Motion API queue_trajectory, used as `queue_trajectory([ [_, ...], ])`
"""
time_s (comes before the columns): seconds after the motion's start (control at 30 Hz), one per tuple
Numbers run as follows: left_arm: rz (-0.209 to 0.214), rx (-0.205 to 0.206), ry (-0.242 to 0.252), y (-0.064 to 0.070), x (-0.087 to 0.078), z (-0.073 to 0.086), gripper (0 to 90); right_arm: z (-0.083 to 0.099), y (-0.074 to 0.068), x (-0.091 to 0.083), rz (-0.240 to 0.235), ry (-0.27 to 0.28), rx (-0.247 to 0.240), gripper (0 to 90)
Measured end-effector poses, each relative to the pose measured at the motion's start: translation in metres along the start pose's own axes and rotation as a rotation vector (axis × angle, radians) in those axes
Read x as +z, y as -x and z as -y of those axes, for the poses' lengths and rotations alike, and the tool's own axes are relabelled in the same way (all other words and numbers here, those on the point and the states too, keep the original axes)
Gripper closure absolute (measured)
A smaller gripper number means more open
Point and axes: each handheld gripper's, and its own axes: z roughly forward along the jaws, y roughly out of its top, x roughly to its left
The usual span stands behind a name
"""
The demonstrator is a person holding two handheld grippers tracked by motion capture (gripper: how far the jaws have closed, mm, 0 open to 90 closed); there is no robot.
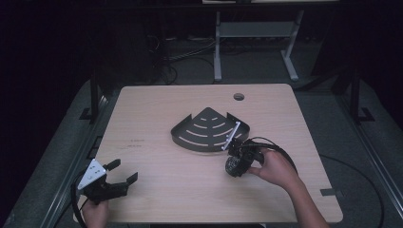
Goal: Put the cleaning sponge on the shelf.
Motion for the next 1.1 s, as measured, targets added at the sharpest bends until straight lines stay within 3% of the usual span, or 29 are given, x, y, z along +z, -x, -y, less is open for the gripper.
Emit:
queue_trajectory([
  [1.1,0.001,0.0,0.003,0.0,0.001,-0.001,13.5,-0.038,0.034,-0.021,-0.012,-0.002,0.012,33.0],
])
